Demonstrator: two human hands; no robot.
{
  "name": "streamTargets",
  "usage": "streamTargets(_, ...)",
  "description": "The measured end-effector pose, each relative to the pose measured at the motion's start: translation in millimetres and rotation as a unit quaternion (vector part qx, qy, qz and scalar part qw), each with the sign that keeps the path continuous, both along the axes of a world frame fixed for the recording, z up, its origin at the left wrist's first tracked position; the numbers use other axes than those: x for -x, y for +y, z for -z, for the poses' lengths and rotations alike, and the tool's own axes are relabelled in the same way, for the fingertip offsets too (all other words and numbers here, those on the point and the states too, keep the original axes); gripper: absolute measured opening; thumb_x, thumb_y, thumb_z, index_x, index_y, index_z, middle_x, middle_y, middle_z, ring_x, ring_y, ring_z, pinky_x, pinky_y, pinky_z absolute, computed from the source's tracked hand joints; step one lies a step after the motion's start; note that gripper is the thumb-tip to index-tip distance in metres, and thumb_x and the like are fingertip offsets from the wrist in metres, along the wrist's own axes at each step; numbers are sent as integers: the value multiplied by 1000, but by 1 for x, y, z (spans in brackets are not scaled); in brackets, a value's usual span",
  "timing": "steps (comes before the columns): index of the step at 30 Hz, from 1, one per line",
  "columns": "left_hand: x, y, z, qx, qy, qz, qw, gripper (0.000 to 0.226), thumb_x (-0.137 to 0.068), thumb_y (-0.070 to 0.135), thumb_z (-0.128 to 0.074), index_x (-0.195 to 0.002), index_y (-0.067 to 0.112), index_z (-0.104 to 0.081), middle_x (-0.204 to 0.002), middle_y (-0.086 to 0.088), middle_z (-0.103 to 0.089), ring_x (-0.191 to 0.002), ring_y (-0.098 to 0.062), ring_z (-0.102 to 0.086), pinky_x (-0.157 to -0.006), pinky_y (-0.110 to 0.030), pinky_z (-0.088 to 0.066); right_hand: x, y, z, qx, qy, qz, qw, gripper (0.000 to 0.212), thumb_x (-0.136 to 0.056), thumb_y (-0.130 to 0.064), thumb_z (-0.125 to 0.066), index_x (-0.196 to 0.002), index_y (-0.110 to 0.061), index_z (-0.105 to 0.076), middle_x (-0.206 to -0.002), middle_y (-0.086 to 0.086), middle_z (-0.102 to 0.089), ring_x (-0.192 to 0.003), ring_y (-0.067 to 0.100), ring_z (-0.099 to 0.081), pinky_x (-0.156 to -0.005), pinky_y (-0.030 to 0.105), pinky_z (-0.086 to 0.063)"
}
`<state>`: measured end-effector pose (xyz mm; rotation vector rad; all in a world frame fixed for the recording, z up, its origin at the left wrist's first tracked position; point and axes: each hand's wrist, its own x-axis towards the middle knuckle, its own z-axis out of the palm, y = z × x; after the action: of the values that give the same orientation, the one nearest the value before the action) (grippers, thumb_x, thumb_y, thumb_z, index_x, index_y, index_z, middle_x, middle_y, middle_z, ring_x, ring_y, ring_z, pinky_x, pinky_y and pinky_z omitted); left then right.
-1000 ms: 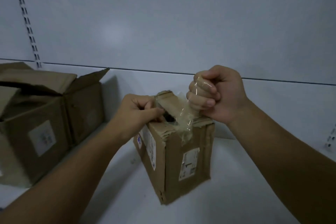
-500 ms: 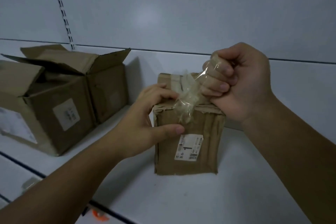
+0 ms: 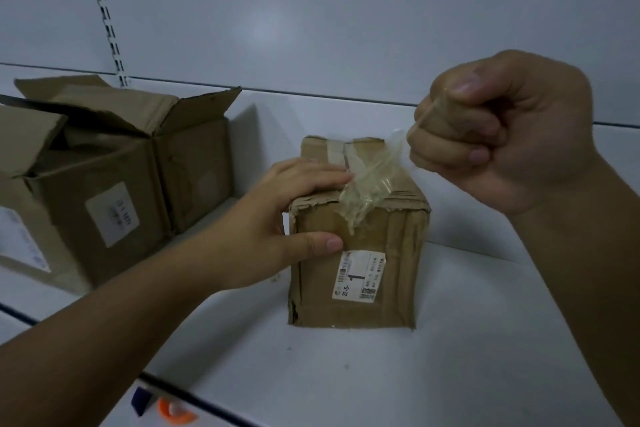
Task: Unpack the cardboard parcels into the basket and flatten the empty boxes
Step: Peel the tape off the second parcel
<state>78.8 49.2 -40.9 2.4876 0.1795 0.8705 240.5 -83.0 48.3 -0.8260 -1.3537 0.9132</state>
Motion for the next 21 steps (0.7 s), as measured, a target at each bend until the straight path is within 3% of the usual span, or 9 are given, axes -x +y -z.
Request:
streamTargets(6,6,1,-1,-5,24,-4,1000,77,-74,42,-66,-138,49,-23,-146,31,-25,-136,8,-20,-109,-9,-19,3,7,3,30,143,-23,989,27,-58,-20,-42,-34,-15,-29,-35,-5,-12,-32,9,-12,-37,16,-11)
streamTargets(9,8,0,-4,-3,38,-6,999,80,-75,41,-65,-141,45,-19,-143,29,-29,-133,7,-26,-110,-15,-25,-2,9,5,38,188,-11,981,27,-60,-21,-39,-35,-16,-30,-41,-6,-7,-34,9,-10,-37,18,-9)
streamTargets(12,13,4,-12,-22,71,-21,997,80,-74,49,-62,-140,48,-16,-139,31,-30,-130,11,-28,-106,-9,-25,-10,11,7,23,174,-31,984,26,-59,-21,-42,-35,-17,-33,-40,-6,-9,-34,9,-12,-37,17,-12)
streamTargets(15,21,9,-17,-51,117,-17,992,78,-73,58,-58,-137,53,-13,-138,38,-24,-131,15,-23,-105,-5,-23,-24,10,8,33,91,-68,993,28,-57,-21,-49,-37,-23,-29,-38,-5,-13,-33,11,-14,-38,18,-15)
streamTargets(17,25,12,-20,-74,141,-18,987,75,-75,58,-59,-136,53,-16,-141,35,-26,-133,15,-20,-108,-10,-21,-37,9,7,47,-40,30,998,36,-63,-17,-55,-37,-22,-30,-36,-4,-18,-34,13,-19,-40,22,-17)
streamTargets(18,26,13,-21,-78,148,-20,986,73,-75,58,-60,-134,54,-18,-141,34,-27,-133,15,-20,-110,-14,-22,-44,8,7,44,-164,135,976,43,-75,-16,-55,-36,-18,-37,-35,-2,-25,-34,15,-25,-42,24,-21)
streamTargets(19,27,14,-22,-69,151,-20,986,72,-74,57,-62,-132,56,-19,-141,33,-28,-133,14,-21,-112,-18,-23,-48,7,5,36,-288,225,930,48,-85,-25,-56,-39,-15,-46,-36,1,-36,-36,16,-35,-45,25,-28)
streamTargets(20,28,14,-25,-48,151,-16,987,74,-74,54,-65,-132,56,-20,-142,31,-30,-133,12,-25,-112,-22,-27,-50,5,2,38,-353,257,899,50,-88,-40,-53,-46,-15,-56,-41,2,-47,-41,16,-47,-49,27,-36)
streamTargets(21,28,13,-27,-19,149,-12,989,80,-74,47,-70,-135,56,-19,-143,30,-32,-132,10,-29,-110,-26,-33,-50,4,0,49,-352,238,904,49,-84,-53,-49,-55,-16,-64,-49,4,-56,-50,17,-57,-52,29,-42)
